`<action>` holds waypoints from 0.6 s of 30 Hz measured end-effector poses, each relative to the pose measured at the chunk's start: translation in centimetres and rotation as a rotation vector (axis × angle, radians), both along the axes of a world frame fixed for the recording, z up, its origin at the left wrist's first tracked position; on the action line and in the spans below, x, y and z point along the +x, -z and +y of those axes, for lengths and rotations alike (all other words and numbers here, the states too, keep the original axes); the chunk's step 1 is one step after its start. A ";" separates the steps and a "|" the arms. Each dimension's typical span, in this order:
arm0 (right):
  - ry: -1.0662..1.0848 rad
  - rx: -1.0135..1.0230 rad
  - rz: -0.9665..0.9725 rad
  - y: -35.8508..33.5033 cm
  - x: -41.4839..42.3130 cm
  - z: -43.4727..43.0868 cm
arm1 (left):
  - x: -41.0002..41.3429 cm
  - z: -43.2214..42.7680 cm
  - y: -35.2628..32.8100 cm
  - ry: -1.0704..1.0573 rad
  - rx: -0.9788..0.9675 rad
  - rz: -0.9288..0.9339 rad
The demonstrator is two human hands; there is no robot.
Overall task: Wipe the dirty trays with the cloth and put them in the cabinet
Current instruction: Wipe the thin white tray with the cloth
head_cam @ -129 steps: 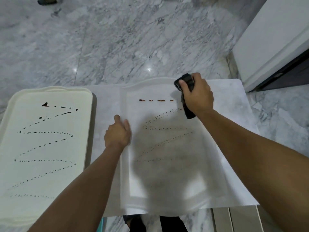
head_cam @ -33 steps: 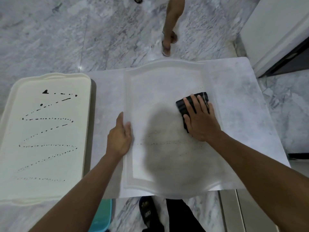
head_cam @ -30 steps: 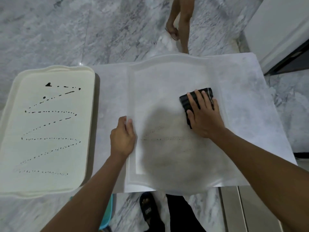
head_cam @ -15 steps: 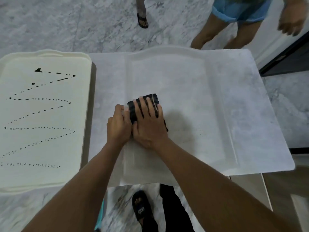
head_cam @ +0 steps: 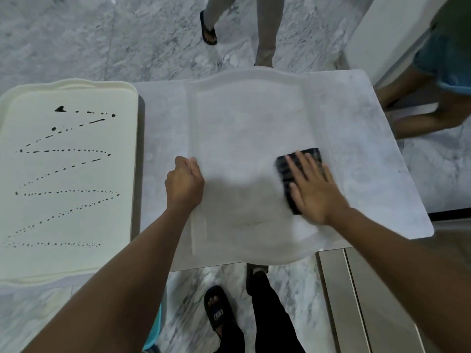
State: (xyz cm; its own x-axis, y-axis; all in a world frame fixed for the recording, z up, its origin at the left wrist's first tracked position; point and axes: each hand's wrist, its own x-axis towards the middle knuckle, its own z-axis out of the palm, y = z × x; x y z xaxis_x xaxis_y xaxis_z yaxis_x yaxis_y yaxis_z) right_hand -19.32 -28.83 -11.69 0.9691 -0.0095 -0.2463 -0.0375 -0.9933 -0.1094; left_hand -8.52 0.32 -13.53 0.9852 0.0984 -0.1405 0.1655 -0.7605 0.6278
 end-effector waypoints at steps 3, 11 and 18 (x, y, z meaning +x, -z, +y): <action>0.016 -0.003 0.028 0.0 -0.8 -1.3 | -0.1 -0.4 -0.1 -0.011 0.007 -0.001; 0.103 -0.013 0.025 0.1 -0.7 3.6 | -0.3 -0.9 -0.4 -0.024 0.028 -0.035; -0.138 0.123 0.012 1.0 -1.9 17.6 | -0.4 -0.8 -0.2 -0.031 0.003 -0.079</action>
State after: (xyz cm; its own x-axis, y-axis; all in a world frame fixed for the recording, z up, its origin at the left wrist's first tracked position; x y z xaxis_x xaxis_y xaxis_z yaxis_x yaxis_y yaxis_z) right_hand -21.24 -11.24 -12.65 0.9561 0.1545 -0.2490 0.0964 -0.9682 -0.2307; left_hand -8.90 -0.51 -13.33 0.9897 0.1291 -0.0619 0.1387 -0.7577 0.6377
